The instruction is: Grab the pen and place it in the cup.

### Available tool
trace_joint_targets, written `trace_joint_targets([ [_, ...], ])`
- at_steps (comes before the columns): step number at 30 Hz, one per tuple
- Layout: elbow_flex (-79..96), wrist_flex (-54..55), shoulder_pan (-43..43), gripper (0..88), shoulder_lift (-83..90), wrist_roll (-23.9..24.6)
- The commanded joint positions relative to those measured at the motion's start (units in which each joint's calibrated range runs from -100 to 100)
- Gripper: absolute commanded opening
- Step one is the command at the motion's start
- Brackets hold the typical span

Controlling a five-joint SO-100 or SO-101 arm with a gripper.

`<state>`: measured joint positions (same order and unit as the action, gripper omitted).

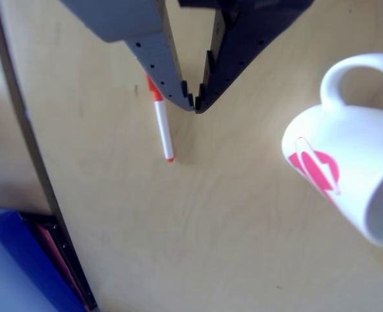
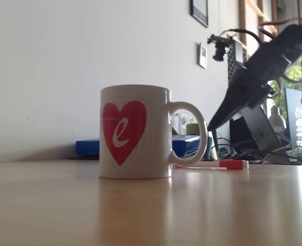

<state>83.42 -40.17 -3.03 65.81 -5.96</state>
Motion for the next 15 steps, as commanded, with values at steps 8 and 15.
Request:
trace_joint_targets([
  [8, -22.26, 6.32, -0.94, 14.8, -39.09, -7.49],
  [15, -26.52, 5.89, -2.61, 14.9, -45.31, -9.07],
])
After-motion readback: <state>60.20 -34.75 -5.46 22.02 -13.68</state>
